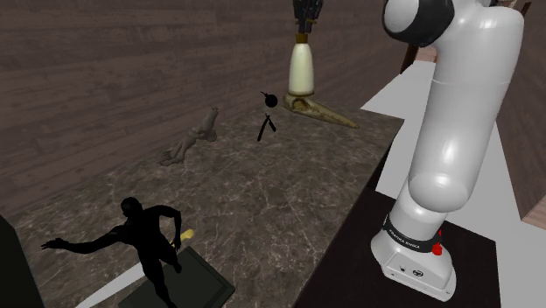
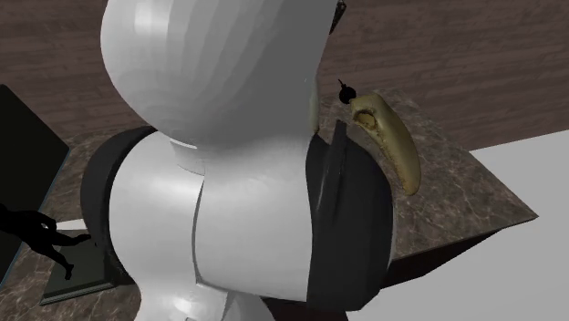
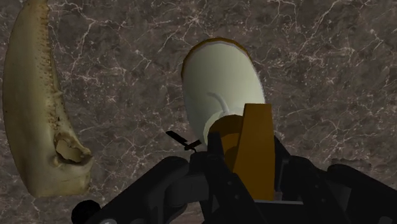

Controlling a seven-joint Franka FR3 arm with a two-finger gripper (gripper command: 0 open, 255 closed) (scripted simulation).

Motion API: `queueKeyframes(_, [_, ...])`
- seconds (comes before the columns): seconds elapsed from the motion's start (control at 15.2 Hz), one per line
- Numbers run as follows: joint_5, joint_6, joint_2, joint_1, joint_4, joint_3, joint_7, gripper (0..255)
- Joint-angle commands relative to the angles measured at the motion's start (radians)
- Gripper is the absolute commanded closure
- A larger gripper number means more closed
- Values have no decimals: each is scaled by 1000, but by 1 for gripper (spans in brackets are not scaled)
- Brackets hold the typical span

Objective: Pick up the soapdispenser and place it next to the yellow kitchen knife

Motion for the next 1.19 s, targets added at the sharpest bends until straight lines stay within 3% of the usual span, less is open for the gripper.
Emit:
queueKeyframes(0.0, [-37,51,-56,55,-96,26,63,255])
queueKeyframes(0.53, [-90,191,-137,175,-302,126,262,255])
queueKeyframes(1.12, [-99,310,-118,274,-400,222,454,255])
